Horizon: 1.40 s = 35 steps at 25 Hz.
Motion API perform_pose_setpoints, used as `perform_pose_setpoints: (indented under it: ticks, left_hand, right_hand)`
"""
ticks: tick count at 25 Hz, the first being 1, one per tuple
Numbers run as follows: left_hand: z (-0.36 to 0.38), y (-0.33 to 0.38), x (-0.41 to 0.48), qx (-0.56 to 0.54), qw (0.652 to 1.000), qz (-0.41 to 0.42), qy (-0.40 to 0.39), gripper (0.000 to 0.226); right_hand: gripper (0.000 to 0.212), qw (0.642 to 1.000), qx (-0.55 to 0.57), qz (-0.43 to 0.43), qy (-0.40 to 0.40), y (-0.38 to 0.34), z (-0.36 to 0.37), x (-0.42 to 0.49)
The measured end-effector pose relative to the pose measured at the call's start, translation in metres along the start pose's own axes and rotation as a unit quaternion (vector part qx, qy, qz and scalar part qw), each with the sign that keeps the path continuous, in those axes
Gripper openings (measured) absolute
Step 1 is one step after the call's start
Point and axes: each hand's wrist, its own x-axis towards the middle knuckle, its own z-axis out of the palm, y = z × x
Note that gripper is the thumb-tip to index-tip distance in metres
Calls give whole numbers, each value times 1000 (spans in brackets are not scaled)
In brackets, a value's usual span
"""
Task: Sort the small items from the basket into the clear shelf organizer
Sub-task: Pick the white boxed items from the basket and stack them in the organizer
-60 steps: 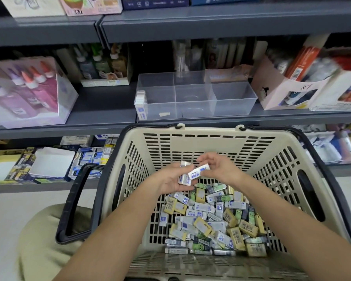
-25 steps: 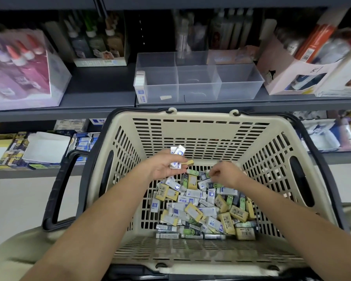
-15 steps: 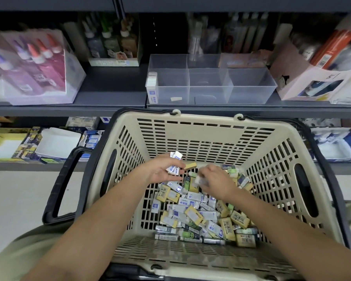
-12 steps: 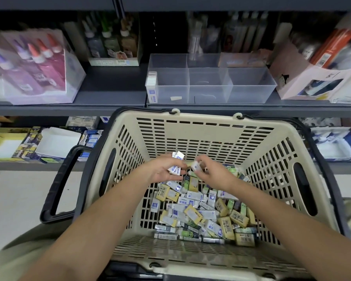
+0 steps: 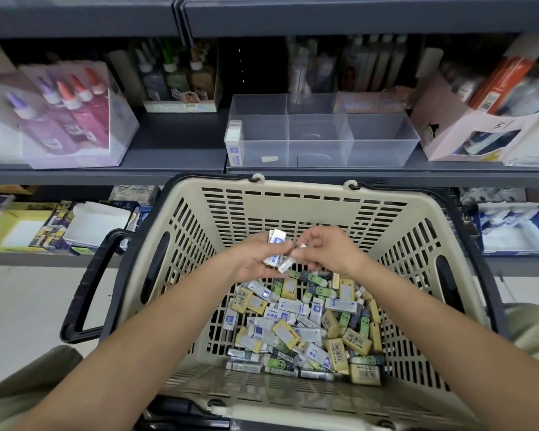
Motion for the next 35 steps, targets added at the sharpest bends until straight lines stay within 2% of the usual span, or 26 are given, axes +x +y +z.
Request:
perform_pose_setpoints:
  ticks: [4,7,11,12,13,14,16,17,19,22,24,26,27,28,29,31,32,33,35]
  left_hand:
    - [7,-3,-2,-18,1000,-17,0,38]
    - [9,-3,-3,-45,999,-17,-17,57]
    - [7,-2,-5,9,1000,-2,-8,35]
    - [6,-2,-5,21,1000,-2,12,33]
    - [3,-1,-6,21,999,-1,31,33]
    - [0,-1,-7,11,999,0,44,34]
    - [-5,-2,-9,-17,999,4,50,36]
    - [-6,-3,-11,-25,998,5,49,35]
    - [-4,-8,-13,-30,998,3,55,34]
    - [1,-12,-13,-11,999,0,48,33]
    - [4,-14,-14,-4,999,-2,41,30]
    - [4,-17,-13,-1,999,-8,36,30]
    - [4,-19,-13,1,999,-9,33,30]
    - [3,-21,-12,4,999,-8,32,31]
    - [3,-23,-11,6,999,-6,35,30]
    - [2,-24,-10,1,999,-3,47,28]
    - [2,-25,-11,-3,999,-1,47,27]
    - [2,-26,-12,-7,999,-2,38,26]
    - [3,-27,-14,-3,1000,-9,-1,26]
  right_hand:
    - [22,998,-25,15,49,-9,-1,0]
    - [16,998,48,31,24,-11,-1,-2]
    - [13,991,119,55,6,-2,-15,-3]
    - [10,993,94,71,13,3,-19,-3]
    - [9,995,20,92,20,11,-23,-4]
    - [10,988,-102,111,16,21,-26,-4]
    - [16,926,-347,142,-46,45,-27,-3]
    - [19,894,-412,155,-83,55,-24,-4]
    - [22,866,-455,167,-127,69,-17,-5]
    - [14,824,-534,136,-129,70,-6,-9]
    - [28,783,-597,117,-128,72,3,-11]
    - [26,761,-626,109,-133,75,9,-16]
    - [23,760,-628,107,-129,76,10,-17]
    - [21,774,-613,103,-117,76,8,-18]
    - [18,810,-569,100,-104,72,5,-17]
    - [13,919,-378,87,-67,58,-2,-15]
    - [11,962,-258,77,-52,47,-5,-15]
    - [10,986,-148,66,-44,37,-6,-15]
    - [4,997,15,56,-52,25,-5,-17]
